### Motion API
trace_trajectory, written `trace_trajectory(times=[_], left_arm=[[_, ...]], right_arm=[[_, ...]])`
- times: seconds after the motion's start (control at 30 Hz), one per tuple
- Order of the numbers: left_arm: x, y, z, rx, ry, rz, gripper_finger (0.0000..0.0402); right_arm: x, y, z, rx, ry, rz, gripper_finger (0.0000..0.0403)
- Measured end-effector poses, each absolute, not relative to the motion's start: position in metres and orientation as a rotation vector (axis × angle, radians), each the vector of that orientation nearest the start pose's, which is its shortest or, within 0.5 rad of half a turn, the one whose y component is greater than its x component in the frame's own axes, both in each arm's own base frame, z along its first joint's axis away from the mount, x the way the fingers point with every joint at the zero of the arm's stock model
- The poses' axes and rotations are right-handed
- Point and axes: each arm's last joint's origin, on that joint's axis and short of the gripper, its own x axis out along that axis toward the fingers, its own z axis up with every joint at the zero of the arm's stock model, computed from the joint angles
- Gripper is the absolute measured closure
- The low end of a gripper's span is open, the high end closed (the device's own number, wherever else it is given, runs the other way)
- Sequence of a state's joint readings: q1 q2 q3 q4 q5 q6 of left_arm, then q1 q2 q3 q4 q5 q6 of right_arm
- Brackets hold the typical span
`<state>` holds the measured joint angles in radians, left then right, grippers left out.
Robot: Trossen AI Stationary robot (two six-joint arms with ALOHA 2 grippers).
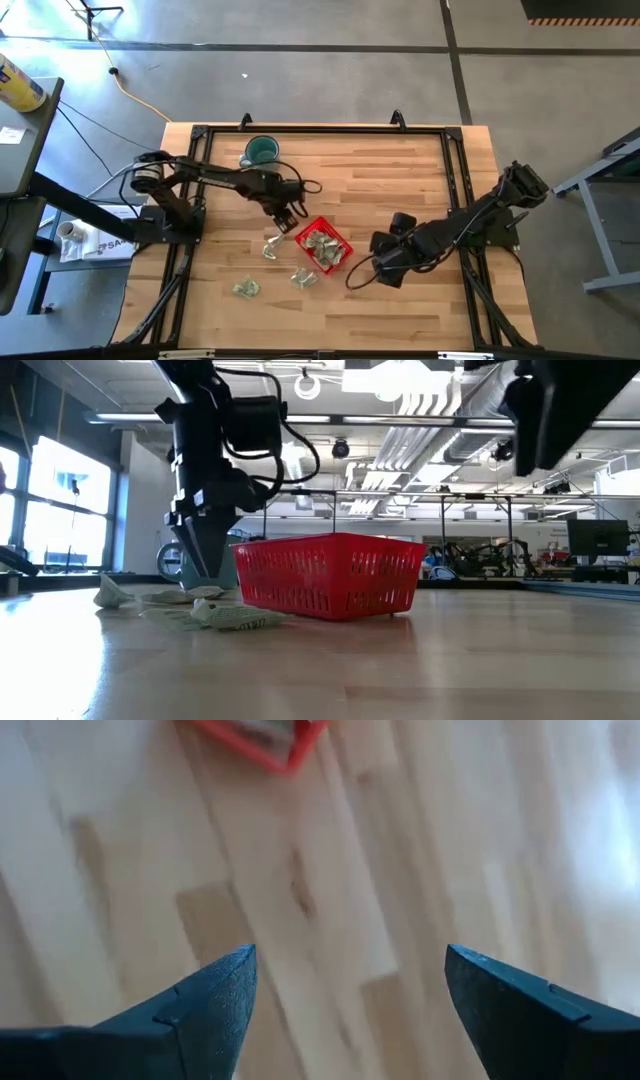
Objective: Pick and place Stevia / Truvia into bins
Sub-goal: Put the green stevia packet into the basket
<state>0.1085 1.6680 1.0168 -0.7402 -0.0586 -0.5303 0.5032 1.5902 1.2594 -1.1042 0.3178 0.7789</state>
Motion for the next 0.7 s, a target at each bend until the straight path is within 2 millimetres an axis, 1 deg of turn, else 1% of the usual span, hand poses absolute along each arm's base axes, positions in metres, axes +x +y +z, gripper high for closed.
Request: trace_trajectory(times=[0.1, 0.13, 0.27, 0.3, 0.33, 0.4, 0.47, 0.5, 0.53, 0.6, 0.67, 0.7], left_arm=[[0.294, 0.040, 0.168, -0.468, 1.317, 0.499, 0.0195], [0.294, 0.042, 0.165, -0.468, 1.327, 0.496, 0.0195], [0.295, 0.049, 0.153, -0.477, 1.381, 0.471, 0.0195], [0.294, 0.050, 0.151, -0.488, 1.404, 0.459, 0.0195], [0.294, 0.050, 0.148, -0.491, 1.420, 0.449, 0.0195], [0.295, 0.051, 0.146, -0.486, 1.430, 0.437, 0.0195], [0.295, 0.051, 0.146, -0.470, 1.433, 0.430, 0.0195], [0.295, 0.051, 0.146, -0.467, 1.434, 0.425, 0.0195], [0.295, 0.051, 0.146, -0.465, 1.435, 0.422, 0.0195], [0.295, 0.051, 0.145, -0.462, 1.435, 0.420, 0.0195], [0.296, 0.051, 0.145, -0.462, 1.433, 0.418, 0.0195], [0.296, 0.051, 0.145, -0.462, 1.433, 0.418, 0.0195]], right_arm=[[0.254, 0.134, 0.249, 0.205, 1.338, -0.331, 0.0091], [0.254, 0.134, 0.249, 0.248, 1.342, -0.344, 0.0091], [0.253, 0.132, 0.249, 0.482, 1.307, -0.558, 0.0091], [0.255, 0.132, 0.250, 0.512, 1.277, -0.569, 0.0091], [0.257, 0.136, 0.252, 0.528, 1.228, -0.529, 0.0091], [0.266, 0.146, 0.263, 0.525, 1.092, -0.366, 0.0091], [0.272, 0.152, 0.285, 0.487, 0.913, -0.173, 0.0091], [0.273, 0.152, 0.298, 0.458, 0.816, -0.107, 0.0091], [0.274, 0.148, 0.310, 0.426, 0.730, -0.081, 0.0091], [0.273, 0.133, 0.329, 0.386, 0.615, -0.078, 0.0091], [0.275, 0.116, 0.339, 0.399, 0.561, -0.051, 0.0091], [0.277, 0.107, 0.337, 0.426, 0.542, 0.001, 0.0091]])
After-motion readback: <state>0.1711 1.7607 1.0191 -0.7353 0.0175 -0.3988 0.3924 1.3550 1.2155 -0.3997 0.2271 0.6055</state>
